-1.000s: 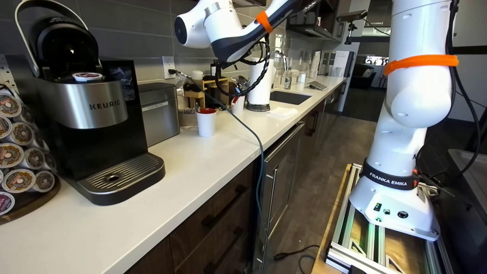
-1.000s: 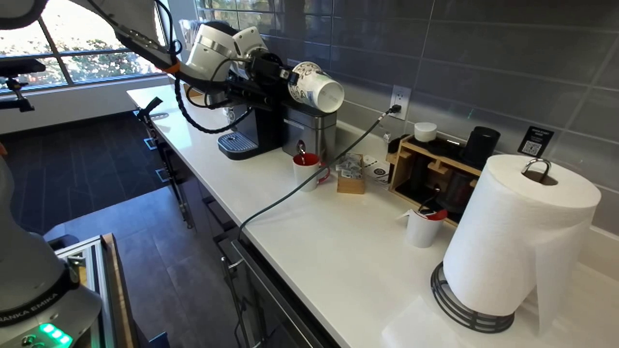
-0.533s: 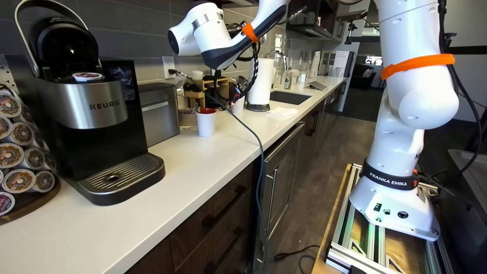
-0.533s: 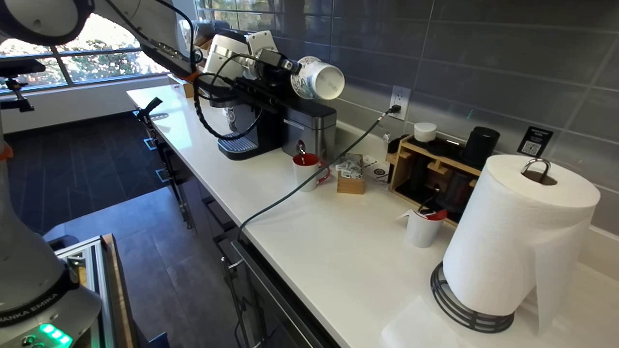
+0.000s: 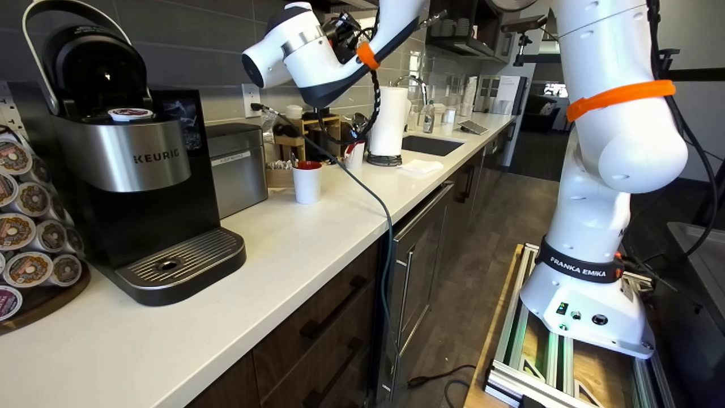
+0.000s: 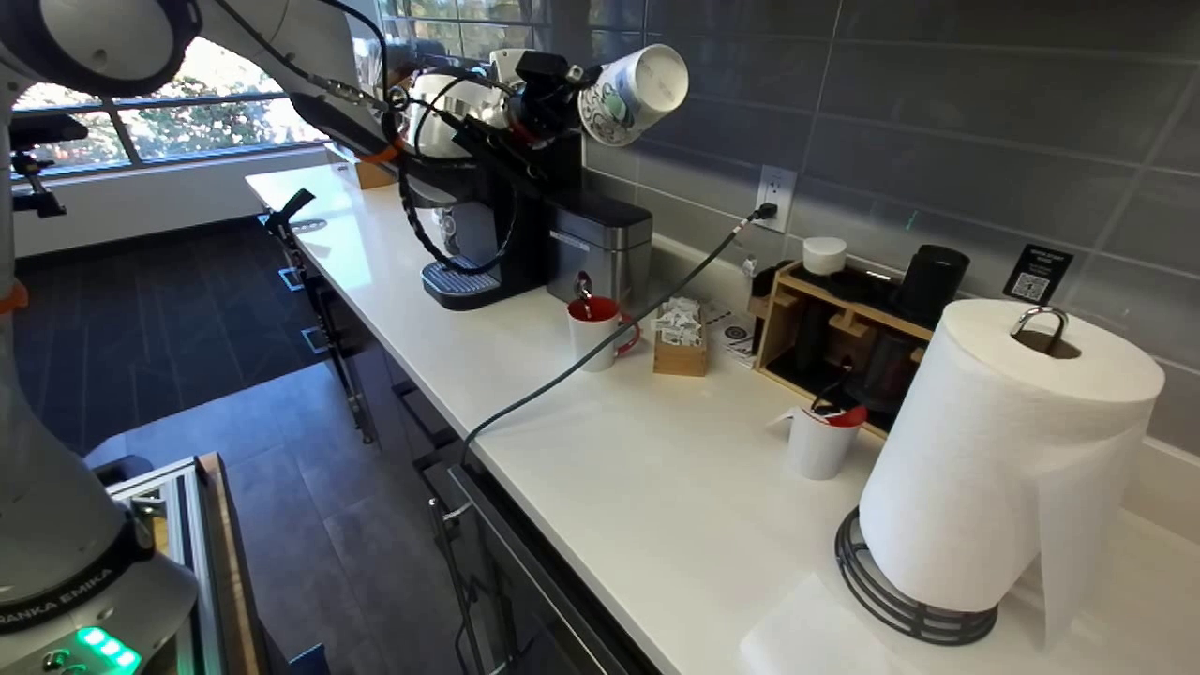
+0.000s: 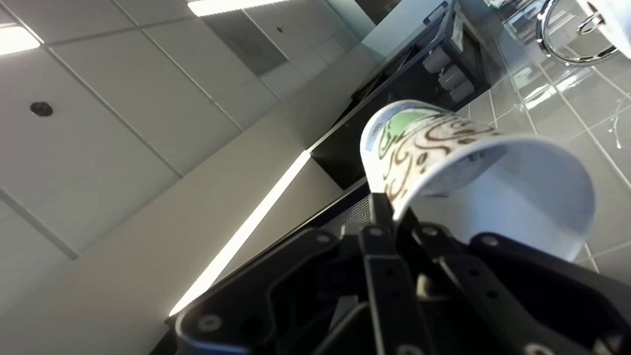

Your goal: Empty the contents in the cup into the mug cup

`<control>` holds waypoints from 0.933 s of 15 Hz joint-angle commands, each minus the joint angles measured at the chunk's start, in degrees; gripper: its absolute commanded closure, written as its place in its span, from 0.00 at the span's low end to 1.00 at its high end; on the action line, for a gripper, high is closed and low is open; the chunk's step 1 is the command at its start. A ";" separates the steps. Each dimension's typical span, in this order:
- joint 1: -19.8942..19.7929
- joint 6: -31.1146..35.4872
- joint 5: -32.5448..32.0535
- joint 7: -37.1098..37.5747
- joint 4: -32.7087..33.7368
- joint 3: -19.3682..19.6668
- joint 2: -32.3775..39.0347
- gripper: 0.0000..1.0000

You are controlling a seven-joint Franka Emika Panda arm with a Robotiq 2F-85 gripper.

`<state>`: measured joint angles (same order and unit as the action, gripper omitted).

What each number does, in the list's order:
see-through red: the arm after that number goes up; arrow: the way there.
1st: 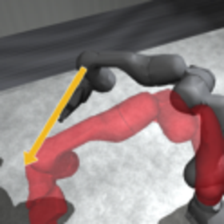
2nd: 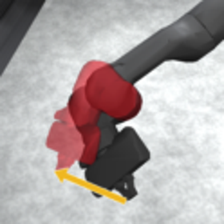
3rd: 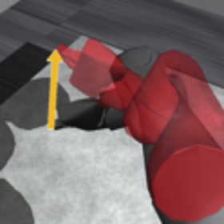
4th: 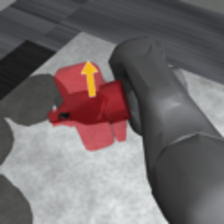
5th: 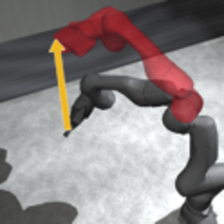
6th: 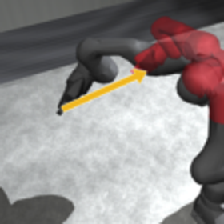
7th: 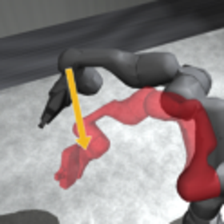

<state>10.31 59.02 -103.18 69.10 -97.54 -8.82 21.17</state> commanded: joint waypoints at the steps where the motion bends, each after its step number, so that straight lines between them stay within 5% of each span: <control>1: 0.62 1.02 -4.33 -6.35 0.69 1.12 0.91 0.99; 9: 0.75 0.63 -10.70 -14.38 0.61 1.82 1.40 0.99; 14: -0.50 4.97 -6.29 -13.03 1.32 0.19 0.94 0.99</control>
<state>10.49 61.07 -111.96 56.95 -97.42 -7.67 22.03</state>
